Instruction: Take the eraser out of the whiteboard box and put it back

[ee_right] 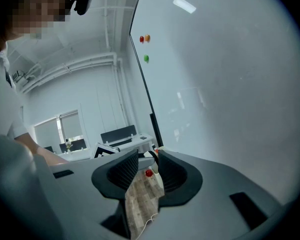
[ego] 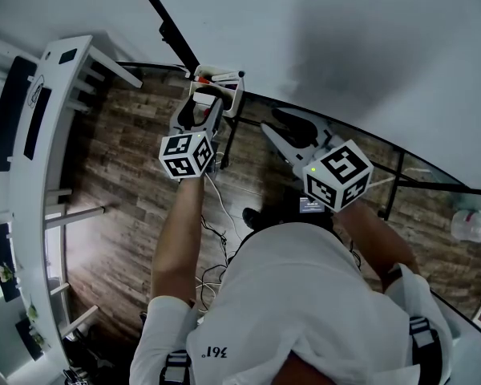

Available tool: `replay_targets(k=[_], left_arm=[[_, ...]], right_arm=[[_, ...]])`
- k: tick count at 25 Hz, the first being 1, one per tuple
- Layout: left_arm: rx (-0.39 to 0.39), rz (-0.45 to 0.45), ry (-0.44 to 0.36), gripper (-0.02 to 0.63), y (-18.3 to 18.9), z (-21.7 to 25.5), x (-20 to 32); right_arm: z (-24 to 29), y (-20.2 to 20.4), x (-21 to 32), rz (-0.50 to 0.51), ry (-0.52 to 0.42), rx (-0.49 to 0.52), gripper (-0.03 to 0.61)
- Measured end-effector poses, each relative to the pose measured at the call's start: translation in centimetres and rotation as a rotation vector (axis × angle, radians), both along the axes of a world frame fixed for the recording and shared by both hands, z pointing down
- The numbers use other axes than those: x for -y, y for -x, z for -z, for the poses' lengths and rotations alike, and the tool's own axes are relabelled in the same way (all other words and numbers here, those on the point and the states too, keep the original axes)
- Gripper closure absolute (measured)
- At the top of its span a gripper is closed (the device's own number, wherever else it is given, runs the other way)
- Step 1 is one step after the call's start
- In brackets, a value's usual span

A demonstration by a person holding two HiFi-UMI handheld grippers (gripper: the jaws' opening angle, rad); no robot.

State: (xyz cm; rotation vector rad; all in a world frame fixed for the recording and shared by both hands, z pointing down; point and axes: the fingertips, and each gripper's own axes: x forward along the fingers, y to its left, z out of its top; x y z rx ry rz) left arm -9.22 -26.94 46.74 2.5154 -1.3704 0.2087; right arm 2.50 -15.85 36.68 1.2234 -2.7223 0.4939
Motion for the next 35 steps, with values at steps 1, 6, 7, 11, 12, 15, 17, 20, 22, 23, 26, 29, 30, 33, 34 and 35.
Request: replay_targets(k=[1, 6, 7, 11, 12, 15, 17, 20, 22, 23, 26, 29, 30, 33, 34, 35], left_arm=[[-0.001, 0.001, -0.005, 0.339, 0.0, 0.2, -0.1], [-0.006, 0.002, -0.042, 0.339, 0.4, 1.6, -0.4], [-0.009, 0.001, -0.049, 0.339, 0.4, 2.0, -0.5], [-0.021, 0.001, -0.078, 0.339, 0.7, 3.6, -1.1], [-0.025, 0.003, -0.084, 0.339, 0.8, 4.0, -1.2], [-0.040, 0.015, -0.110, 0.339, 1.4, 5.3, -1.5], [-0.057, 0.022, -0.132, 0.339, 1.7, 6.5, -1.8], [-0.088, 0.014, -0.175, 0.339, 1.8, 8.9, -2.5], [-0.112, 0.003, -0.207, 0.341, 1.8, 10.7, -3.1], [-0.124, -0.003, -0.221, 0.341, 1.8, 11.5, -3.4], [-0.161, -0.018, -0.253, 0.342, 1.7, 13.6, -4.4], [-0.197, -0.022, -0.274, 0.354, 1.9, 15.1, -5.4], [-0.207, -0.023, -0.281, 0.359, 2.0, 15.6, -5.7], [-0.238, -0.020, -0.297, 0.379, 2.4, 16.9, -6.8], [-0.248, -0.015, -0.300, 0.385, 2.5, 17.3, -7.2], [-0.256, -0.008, -0.301, 0.391, 2.6, 17.6, -7.6]], right_arm=[[0.0, 0.0, -0.1, 0.000, -0.002, 0.000, 0.453], [0.2, -0.3, -0.5, -0.003, -0.009, -0.001, 0.453], [0.3, -0.4, -0.7, -0.003, -0.010, -0.001, 0.453], [0.7, -0.5, -1.3, -0.001, -0.014, -0.001, 0.453], [0.7, -0.6, -1.4, -0.001, -0.015, -0.001, 0.453], [0.7, -0.7, -1.6, -0.002, -0.018, -0.002, 0.453], [0.7, -0.8, -1.8, -0.004, -0.019, -0.002, 0.453], [0.7, -1.3, -2.0, -0.011, -0.018, -0.002, 0.453], [0.7, -1.6, -2.1, -0.019, -0.017, -0.002, 0.453], [0.7, -1.7, -2.1, -0.023, -0.017, -0.001, 0.453], [0.7, -2.1, -2.2, -0.034, -0.019, -0.003, 0.453], [0.7, -2.4, -2.2, -0.045, -0.022, -0.006, 0.453], [0.7, -2.5, -2.2, -0.049, -0.023, -0.006, 0.453], [0.9, -2.6, -2.3, -0.054, -0.026, -0.007, 0.453], [1.0, -2.6, -2.3, -0.055, -0.028, -0.007, 0.453], [1.0, -2.6, -2.3, -0.054, -0.029, -0.008, 0.453]])
